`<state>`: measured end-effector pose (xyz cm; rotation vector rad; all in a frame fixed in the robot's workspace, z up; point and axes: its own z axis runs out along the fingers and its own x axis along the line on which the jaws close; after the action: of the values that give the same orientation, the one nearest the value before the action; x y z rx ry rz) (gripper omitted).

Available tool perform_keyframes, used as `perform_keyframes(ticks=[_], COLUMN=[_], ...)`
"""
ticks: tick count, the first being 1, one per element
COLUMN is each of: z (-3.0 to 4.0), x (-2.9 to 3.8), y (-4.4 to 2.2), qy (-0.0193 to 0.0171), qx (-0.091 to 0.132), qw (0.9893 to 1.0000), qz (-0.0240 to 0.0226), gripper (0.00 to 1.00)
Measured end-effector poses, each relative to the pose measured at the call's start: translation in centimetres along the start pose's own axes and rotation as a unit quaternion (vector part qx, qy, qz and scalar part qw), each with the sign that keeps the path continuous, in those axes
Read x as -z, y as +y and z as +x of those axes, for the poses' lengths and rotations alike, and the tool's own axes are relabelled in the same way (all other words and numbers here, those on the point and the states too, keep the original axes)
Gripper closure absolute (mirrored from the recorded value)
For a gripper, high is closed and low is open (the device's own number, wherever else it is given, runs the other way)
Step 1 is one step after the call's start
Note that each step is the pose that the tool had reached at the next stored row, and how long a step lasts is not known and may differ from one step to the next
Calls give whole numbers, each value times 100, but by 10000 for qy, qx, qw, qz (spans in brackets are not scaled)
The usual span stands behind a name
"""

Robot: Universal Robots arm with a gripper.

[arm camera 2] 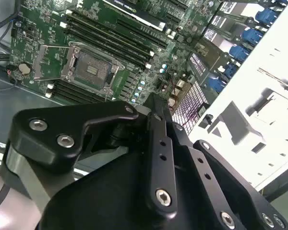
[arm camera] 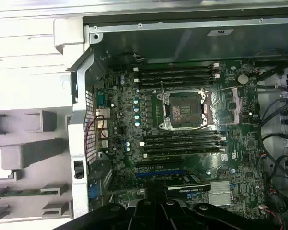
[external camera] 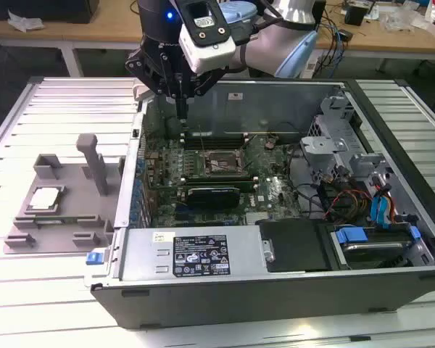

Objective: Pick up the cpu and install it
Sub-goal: 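Reach for the cpu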

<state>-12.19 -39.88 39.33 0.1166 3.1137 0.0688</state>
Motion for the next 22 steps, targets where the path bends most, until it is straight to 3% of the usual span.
perform_keyframes(ticks=[10,12,15,22], z=[29,69,199,334], x=[1,2,5,9], y=[-2,-5,-15,-25], qy=[0,0,0,0], qx=[0,0,0,0], qw=[10000,10000,10000,10000], qz=[0,0,0,0], gripper=[89,89,89,89])
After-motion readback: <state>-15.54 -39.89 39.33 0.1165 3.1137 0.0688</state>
